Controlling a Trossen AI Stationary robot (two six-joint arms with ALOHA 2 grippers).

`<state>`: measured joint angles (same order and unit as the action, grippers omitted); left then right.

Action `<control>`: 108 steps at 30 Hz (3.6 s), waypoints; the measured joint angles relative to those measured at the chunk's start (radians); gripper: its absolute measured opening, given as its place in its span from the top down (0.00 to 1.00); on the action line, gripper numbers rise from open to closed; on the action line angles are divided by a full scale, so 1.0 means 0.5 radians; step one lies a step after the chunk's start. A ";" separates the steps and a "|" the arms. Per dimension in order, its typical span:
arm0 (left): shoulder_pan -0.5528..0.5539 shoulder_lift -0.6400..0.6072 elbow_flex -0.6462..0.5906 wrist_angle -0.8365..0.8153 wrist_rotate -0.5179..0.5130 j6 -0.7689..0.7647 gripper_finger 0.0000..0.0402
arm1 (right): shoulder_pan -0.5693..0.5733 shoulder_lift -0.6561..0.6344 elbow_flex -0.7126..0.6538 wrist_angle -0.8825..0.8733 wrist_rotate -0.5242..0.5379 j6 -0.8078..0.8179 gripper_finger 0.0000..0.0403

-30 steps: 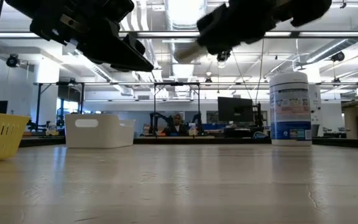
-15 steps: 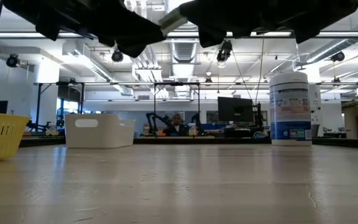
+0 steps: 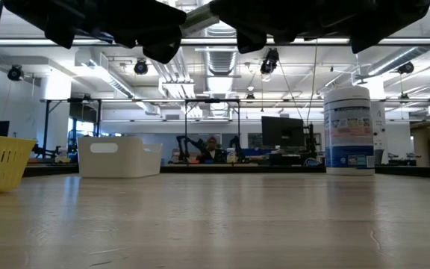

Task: Pick & Place First Aid Supplies
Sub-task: Put the green bandage into the yellow bin, then return to Home Position

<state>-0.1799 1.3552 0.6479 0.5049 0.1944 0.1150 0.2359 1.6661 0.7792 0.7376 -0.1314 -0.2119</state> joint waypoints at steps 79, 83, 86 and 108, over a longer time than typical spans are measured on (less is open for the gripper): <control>-0.843 -0.693 0.002 -2.292 -0.281 -2.118 1.00 | -0.055 -0.017 0.002 -0.372 0.761 0.103 0.69; -0.843 -0.693 0.002 -2.360 -0.249 -2.118 1.00 | -0.055 -0.017 0.002 -0.372 0.761 0.220 0.70; -0.843 -0.693 0.002 -2.374 -0.249 -2.117 1.00 | -0.053 -0.017 0.002 -0.372 0.761 0.283 0.70; -0.836 -0.693 0.002 -2.403 -0.247 -1.915 0.76 | 0.041 -0.019 0.002 -0.377 0.749 0.441 0.73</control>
<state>-0.5977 1.0088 0.6487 -0.6964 0.0709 -0.8423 0.2564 1.6564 0.7799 0.5492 0.2432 0.0086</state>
